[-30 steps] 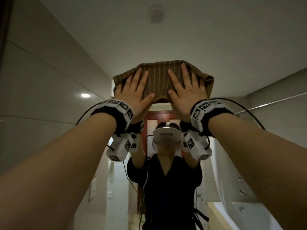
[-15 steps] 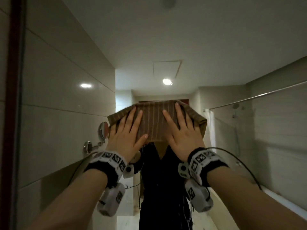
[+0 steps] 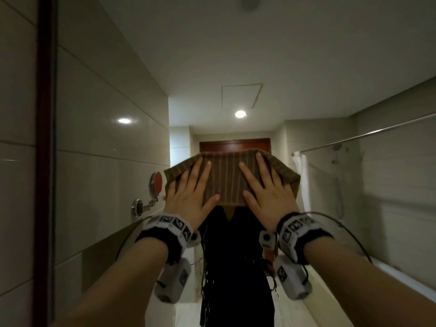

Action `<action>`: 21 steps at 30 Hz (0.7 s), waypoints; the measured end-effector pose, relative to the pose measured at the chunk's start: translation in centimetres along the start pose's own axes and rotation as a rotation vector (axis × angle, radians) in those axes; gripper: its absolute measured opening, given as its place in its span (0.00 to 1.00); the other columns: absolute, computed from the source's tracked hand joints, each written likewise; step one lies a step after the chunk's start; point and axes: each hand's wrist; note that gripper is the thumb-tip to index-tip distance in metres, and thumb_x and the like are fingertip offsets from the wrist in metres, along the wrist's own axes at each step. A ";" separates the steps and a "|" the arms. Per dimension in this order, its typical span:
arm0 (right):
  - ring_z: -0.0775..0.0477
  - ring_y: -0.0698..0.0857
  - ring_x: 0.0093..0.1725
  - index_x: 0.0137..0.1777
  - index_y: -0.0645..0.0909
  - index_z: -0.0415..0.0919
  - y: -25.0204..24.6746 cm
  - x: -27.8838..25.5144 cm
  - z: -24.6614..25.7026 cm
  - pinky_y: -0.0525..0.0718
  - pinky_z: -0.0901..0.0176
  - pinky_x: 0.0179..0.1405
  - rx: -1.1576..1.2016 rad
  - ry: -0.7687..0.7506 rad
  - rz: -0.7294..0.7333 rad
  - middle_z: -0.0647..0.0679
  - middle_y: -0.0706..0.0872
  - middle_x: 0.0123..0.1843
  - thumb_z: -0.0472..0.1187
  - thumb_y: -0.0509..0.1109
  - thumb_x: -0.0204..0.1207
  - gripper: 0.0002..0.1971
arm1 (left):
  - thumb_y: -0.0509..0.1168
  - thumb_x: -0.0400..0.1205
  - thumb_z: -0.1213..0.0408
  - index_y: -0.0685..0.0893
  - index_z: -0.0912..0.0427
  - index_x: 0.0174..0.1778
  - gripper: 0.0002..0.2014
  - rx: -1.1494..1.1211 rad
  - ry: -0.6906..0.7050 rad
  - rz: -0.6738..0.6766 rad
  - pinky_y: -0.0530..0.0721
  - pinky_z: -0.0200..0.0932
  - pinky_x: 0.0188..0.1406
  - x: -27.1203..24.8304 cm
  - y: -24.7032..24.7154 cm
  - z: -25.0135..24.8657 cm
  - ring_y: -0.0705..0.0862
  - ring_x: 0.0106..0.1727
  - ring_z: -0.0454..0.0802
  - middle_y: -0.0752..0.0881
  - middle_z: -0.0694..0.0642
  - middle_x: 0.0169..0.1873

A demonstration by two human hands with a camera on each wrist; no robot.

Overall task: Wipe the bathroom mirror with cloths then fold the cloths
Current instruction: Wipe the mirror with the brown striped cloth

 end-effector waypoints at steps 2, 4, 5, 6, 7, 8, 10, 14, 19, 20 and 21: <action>0.42 0.46 0.85 0.82 0.30 0.65 -1.4 3.2 -0.1 0.53 0.41 0.80 -0.029 -0.011 -0.025 0.51 0.28 0.85 0.59 0.46 0.85 0.32 | 0.42 0.80 0.35 0.25 0.39 0.78 0.38 0.021 -0.018 -0.017 0.48 0.57 0.78 2.7 -1.4 0.5 0.41 0.82 0.46 0.31 0.41 0.81; 0.42 0.43 0.85 0.82 0.30 0.65 -2.7 6.6 -0.3 0.47 0.42 0.81 -0.045 -0.004 -0.036 0.51 0.27 0.84 0.59 0.45 0.85 0.32 | 0.44 0.82 0.35 0.24 0.38 0.77 0.38 0.042 -0.038 0.003 0.47 0.58 0.78 5.6 -3.1 1.1 0.39 0.82 0.46 0.29 0.41 0.81; 0.42 0.41 0.85 0.81 0.30 0.66 -3.2 8.1 -0.3 0.45 0.42 0.81 -0.048 -0.001 -0.036 0.51 0.27 0.84 0.59 0.45 0.85 0.32 | 0.45 0.82 0.35 0.24 0.38 0.77 0.38 0.050 -0.047 0.016 0.46 0.58 0.78 7.0 -3.9 1.4 0.38 0.83 0.46 0.29 0.41 0.80; 0.42 0.40 0.85 0.81 0.30 0.66 -3.8 9.6 -0.4 0.43 0.42 0.81 -0.050 -0.003 -0.041 0.52 0.27 0.84 0.60 0.45 0.84 0.32 | 0.45 0.82 0.35 0.25 0.39 0.78 0.38 0.061 -0.054 0.025 0.44 0.58 0.79 8.3 -4.7 1.7 0.38 0.83 0.47 0.28 0.41 0.80; 0.41 0.39 0.85 0.81 0.29 0.67 -4.3 10.6 -0.3 0.42 0.41 0.81 -0.056 -0.005 -0.040 0.52 0.26 0.84 0.60 0.44 0.84 0.32 | 0.45 0.82 0.35 0.26 0.39 0.78 0.38 0.069 -0.064 0.034 0.43 0.58 0.79 9.2 -5.3 2.0 0.37 0.83 0.47 0.28 0.41 0.80; 0.41 0.39 0.85 0.81 0.29 0.67 -4.7 11.9 -0.3 0.41 0.41 0.81 -0.064 -0.014 -0.042 0.52 0.26 0.84 0.60 0.44 0.84 0.31 | 0.46 0.82 0.35 0.27 0.39 0.79 0.38 0.074 -0.073 0.029 0.43 0.58 0.79 10.2 -5.9 2.3 0.37 0.83 0.47 0.28 0.41 0.80; 0.41 0.38 0.85 0.81 0.29 0.66 -5.3 13.3 0.0 0.39 0.40 0.80 -0.075 -0.022 -0.044 0.52 0.25 0.84 0.60 0.43 0.84 0.31 | 0.46 0.82 0.35 0.28 0.39 0.79 0.38 0.077 -0.092 0.013 0.43 0.59 0.79 11.2 -6.6 2.6 0.38 0.83 0.47 0.28 0.41 0.80; 0.40 0.40 0.85 0.82 0.30 0.66 -5.1 14.0 0.3 0.40 0.40 0.80 -0.068 -0.026 -0.094 0.51 0.26 0.84 0.60 0.44 0.84 0.31 | 0.47 0.82 0.35 0.29 0.38 0.79 0.38 0.086 -0.112 -0.018 0.42 0.58 0.79 11.6 -6.7 2.5 0.39 0.83 0.47 0.30 0.41 0.81; 0.40 0.42 0.85 0.82 0.31 0.65 -4.7 14.1 0.1 0.44 0.39 0.81 -0.066 -0.037 -0.115 0.51 0.28 0.85 0.60 0.44 0.84 0.31 | 0.48 0.83 0.36 0.30 0.38 0.80 0.38 0.097 -0.126 -0.020 0.43 0.58 0.79 11.4 -6.8 2.3 0.39 0.83 0.47 0.30 0.41 0.81; 0.40 0.42 0.85 0.82 0.31 0.64 -4.6 14.0 0.1 0.44 0.38 0.80 -0.064 -0.038 -0.119 0.50 0.28 0.85 0.60 0.44 0.84 0.32 | 0.47 0.83 0.36 0.30 0.38 0.80 0.38 0.096 -0.131 -0.020 0.42 0.58 0.79 11.4 -6.6 2.3 0.39 0.83 0.47 0.30 0.42 0.81; 0.40 0.42 0.85 0.82 0.31 0.64 -4.5 14.0 0.1 0.45 0.38 0.80 -0.061 -0.042 -0.127 0.50 0.28 0.85 0.60 0.44 0.84 0.32 | 0.47 0.83 0.36 0.30 0.39 0.80 0.38 0.101 -0.138 -0.024 0.42 0.57 0.79 11.2 -6.5 2.2 0.39 0.83 0.47 0.30 0.42 0.81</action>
Point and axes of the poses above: each hand's wrist, its own x-axis towards the middle knuckle, its own y-axis out of the palm, z = x × y
